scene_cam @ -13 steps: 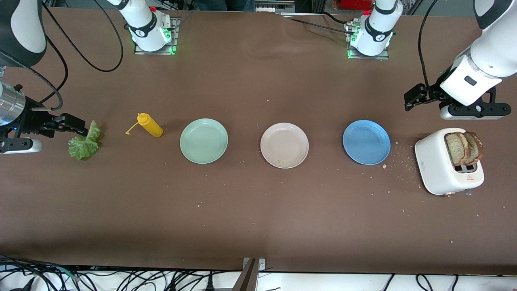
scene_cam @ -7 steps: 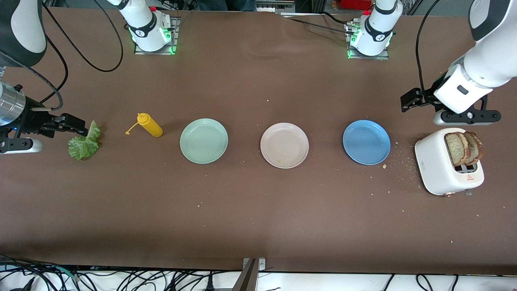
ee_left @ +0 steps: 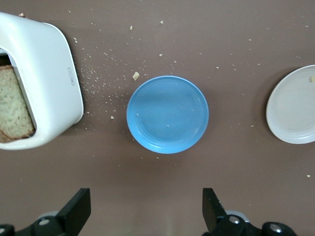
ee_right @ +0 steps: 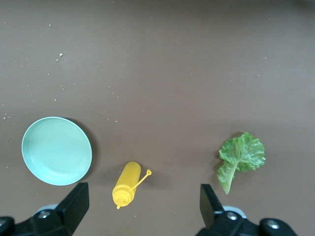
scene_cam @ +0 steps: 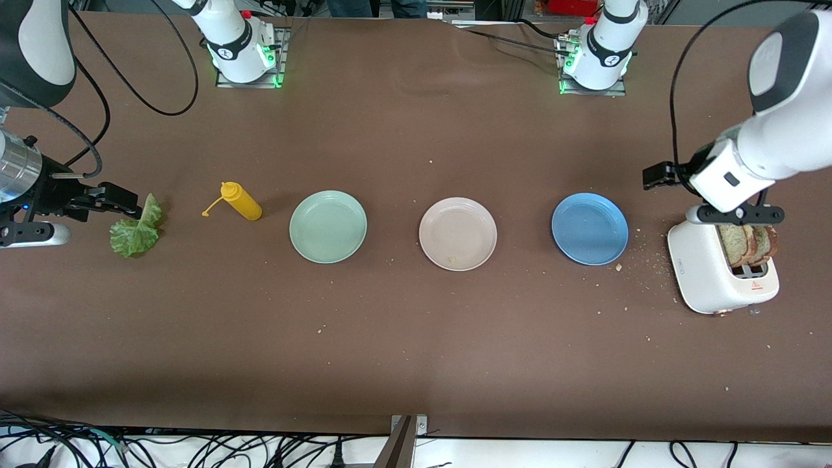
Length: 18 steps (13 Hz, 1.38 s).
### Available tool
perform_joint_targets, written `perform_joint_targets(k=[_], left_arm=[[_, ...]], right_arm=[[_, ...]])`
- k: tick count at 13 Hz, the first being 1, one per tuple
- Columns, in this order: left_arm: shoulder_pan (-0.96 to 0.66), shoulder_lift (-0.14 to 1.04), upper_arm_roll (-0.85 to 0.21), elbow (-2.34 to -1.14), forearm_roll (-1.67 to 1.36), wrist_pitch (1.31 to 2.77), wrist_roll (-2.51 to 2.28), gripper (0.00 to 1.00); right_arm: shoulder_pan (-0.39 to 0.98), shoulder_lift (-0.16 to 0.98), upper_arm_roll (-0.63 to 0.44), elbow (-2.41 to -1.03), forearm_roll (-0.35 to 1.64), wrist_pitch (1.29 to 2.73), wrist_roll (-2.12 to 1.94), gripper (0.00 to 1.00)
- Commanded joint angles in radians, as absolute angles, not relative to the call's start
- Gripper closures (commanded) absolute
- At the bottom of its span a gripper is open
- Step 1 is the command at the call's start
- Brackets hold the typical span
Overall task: Make sandwich in beige plate with both arms
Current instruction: 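Lower the left gripper onto a bread slice in the toaster and grasp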
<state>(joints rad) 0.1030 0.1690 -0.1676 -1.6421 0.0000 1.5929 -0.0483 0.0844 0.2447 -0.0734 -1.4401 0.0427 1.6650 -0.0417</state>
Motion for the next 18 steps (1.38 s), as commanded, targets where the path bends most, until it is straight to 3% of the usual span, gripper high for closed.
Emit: perform_joint_targets(k=[1,8,11,18], left_arm=[[0.153,0.212,-0.169,-1.623,0.067,1.717,0.008,0.0],[0.296,0.32,-0.169,-1.631,0.152,1.85,0.009,0.01],[0.305,0.353,-0.166,-1.632,0.152,1.873,0.008,0.06],[0.341,0.383,-0.167,-1.652,0.202,1.896,0.008,0.06]], right_arm=[[0.089,0.233,-0.072,-1.45,0.038,1.664,-0.04,0.0],[0.089,0.233,-0.069,-1.448,0.04,1.664,-0.04,0.0],[0.089,0.233,-0.069,-1.448,0.041,1.666,-0.04,0.0],[0.089,0.239,-0.069,-1.45,0.041,1.666,-0.04,0.0]])
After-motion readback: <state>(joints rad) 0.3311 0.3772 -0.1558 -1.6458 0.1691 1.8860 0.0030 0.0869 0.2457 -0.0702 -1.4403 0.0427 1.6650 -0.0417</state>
